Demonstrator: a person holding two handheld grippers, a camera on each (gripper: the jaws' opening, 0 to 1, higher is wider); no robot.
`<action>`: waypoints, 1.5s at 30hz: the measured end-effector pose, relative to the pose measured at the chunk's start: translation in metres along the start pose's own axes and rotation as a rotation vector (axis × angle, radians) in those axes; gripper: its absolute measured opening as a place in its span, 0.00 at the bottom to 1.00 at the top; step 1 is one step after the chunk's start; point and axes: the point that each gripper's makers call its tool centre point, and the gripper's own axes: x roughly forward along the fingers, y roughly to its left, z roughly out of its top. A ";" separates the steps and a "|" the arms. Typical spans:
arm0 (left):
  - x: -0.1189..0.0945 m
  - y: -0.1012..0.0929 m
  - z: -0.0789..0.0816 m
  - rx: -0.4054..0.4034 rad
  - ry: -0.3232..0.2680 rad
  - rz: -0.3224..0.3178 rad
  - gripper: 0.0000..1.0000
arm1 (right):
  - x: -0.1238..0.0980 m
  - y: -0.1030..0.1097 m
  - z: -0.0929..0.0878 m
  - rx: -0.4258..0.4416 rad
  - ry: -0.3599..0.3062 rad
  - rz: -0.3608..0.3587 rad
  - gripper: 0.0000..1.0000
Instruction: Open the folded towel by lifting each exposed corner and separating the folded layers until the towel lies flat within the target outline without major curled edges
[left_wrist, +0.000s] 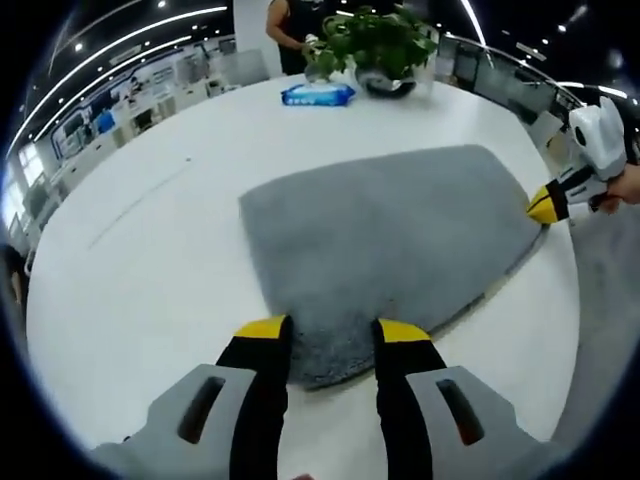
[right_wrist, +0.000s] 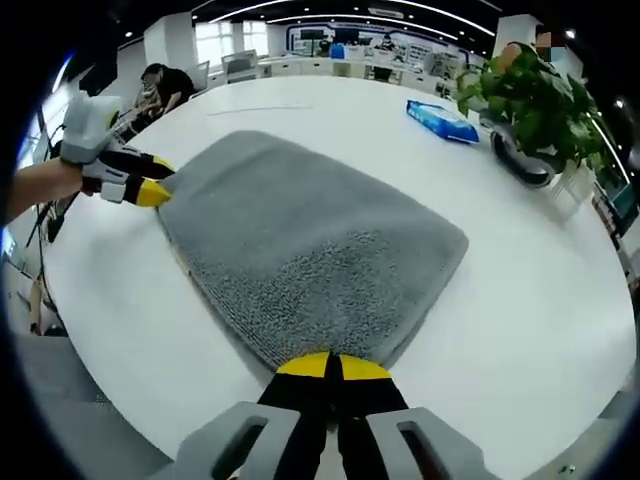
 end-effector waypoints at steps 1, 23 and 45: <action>0.001 0.001 0.001 0.004 0.004 -0.005 0.32 | -0.001 0.001 0.000 0.002 -0.003 -0.002 0.00; 0.025 0.012 0.023 0.131 0.155 -0.087 0.32 | -0.007 0.020 -0.009 0.123 -0.004 0.077 0.00; 0.053 0.019 0.055 0.268 0.200 -0.094 0.31 | -0.016 0.080 -0.019 0.072 -0.001 0.181 0.00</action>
